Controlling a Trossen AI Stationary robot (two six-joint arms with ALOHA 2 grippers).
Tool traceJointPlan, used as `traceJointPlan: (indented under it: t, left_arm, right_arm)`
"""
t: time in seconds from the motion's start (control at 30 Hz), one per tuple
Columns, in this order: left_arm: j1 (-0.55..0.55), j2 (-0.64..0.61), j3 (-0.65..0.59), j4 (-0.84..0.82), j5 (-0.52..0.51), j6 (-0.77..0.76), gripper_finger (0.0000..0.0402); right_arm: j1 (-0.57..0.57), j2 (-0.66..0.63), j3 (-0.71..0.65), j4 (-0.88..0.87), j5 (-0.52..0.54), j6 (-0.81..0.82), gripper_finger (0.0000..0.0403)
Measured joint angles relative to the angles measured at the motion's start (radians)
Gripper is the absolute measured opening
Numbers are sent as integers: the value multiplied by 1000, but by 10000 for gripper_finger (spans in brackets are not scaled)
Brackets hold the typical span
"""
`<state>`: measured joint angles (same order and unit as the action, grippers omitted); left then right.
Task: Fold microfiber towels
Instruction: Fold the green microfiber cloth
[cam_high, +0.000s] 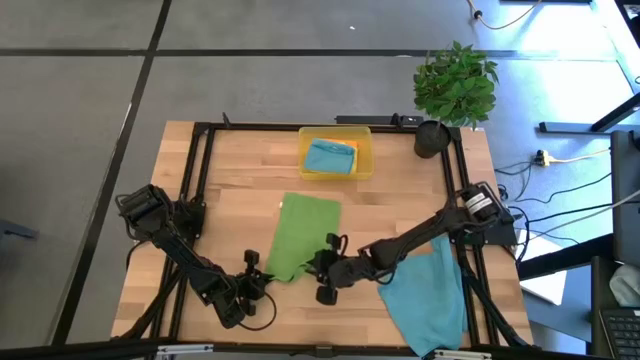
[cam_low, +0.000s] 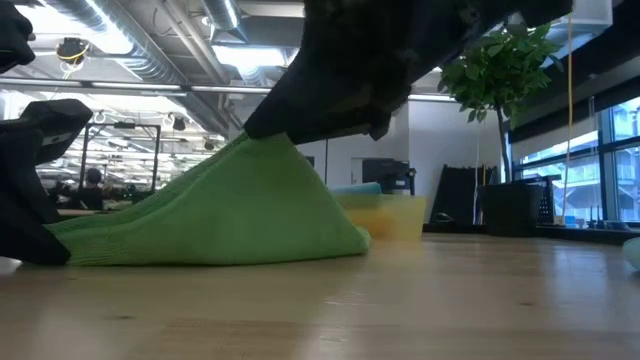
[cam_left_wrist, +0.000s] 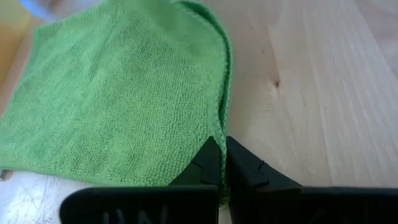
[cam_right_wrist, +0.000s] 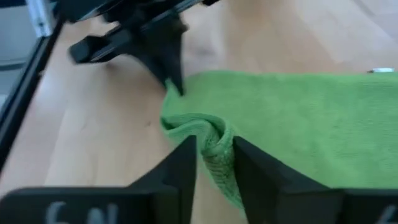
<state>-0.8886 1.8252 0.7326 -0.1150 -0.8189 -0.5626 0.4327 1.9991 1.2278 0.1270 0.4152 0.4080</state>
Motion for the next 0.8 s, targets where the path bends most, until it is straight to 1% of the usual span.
traceJointPlan:
  t: [0.13, 0.27, 0.4, 0.53, 0.67, 0.8]
  left_arm:
    - [0, 0, 0, 0, 3, -7, 0]
    - [3, 0, 0, 1, 11, -11, 0]
    - [10, 0, 0, 1, 21, -12, 0]
    - [20, 0, 0, 5, 33, -12, 0]
    - [26, 0, 0, 4, 44, -12, 0]
    - [26, 0, 0, 4, 46, -12, 0]
  right_arm:
    - [40, 0, 0, -40, 0, -21, 160]
    - [75, 0, 0, -77, 2, -6, 215]
    - [107, 0, 0, -141, 29, 2, 252]
    - [129, 30, 0, -163, 82, -45, 264]
    - [142, 76, 0, -150, 85, -105, 260]
    - [156, 90, 0, -159, 89, -136, 258]
